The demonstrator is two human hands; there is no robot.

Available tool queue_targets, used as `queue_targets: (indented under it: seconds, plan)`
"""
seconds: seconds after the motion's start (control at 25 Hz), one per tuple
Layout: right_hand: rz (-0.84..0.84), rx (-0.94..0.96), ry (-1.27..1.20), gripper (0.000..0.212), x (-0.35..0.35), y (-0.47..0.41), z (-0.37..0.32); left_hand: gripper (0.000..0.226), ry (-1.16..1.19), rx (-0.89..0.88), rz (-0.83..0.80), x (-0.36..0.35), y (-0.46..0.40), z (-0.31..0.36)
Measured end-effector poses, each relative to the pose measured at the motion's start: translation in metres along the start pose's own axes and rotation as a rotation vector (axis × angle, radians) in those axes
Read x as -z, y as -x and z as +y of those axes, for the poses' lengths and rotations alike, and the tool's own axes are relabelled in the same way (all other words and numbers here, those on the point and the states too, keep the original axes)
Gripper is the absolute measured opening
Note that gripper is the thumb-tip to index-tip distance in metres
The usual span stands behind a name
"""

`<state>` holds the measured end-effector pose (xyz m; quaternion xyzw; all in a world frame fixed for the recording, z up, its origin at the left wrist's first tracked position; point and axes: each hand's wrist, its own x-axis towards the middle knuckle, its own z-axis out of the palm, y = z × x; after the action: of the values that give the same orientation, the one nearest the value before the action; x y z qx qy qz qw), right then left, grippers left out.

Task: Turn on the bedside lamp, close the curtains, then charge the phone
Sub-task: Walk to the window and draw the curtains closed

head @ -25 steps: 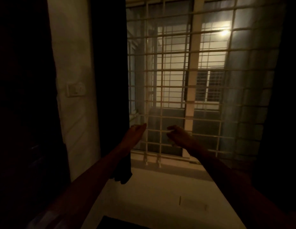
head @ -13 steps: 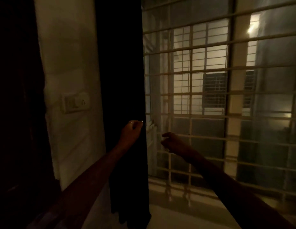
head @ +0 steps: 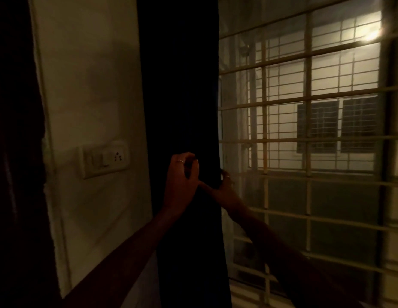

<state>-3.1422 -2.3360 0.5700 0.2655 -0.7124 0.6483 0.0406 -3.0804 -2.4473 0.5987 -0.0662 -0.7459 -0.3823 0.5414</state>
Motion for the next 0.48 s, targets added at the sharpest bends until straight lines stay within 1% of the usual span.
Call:
queue_targets:
  seconds: [0.12,0.2,0.28,0.36,0.48]
  plan:
    - [0.120,0.104,-0.009,0.083,-0.009,0.003,0.010,0.028,-0.117,-0.105,0.061,-0.003,-0.007,0.000]
    - [0.178,0.090,-0.094,0.076,-0.003,0.007,0.013,0.034,-0.195,-0.156,0.089,-0.008,-0.009,0.007]
    - [0.191,0.068,-0.175,0.059,0.013,0.008,0.013,0.036,-0.248,-0.208,0.115,-0.019,-0.010,0.021]
    - [0.184,0.115,-0.093,0.039,0.032,0.010,0.008,0.040,-0.284,-0.251,0.122,-0.030,-0.014,0.039]
    - [0.225,0.216,0.093,0.036,0.061,0.016,-0.004,0.047,-0.315,-0.357,0.128,-0.047,-0.026,0.071]
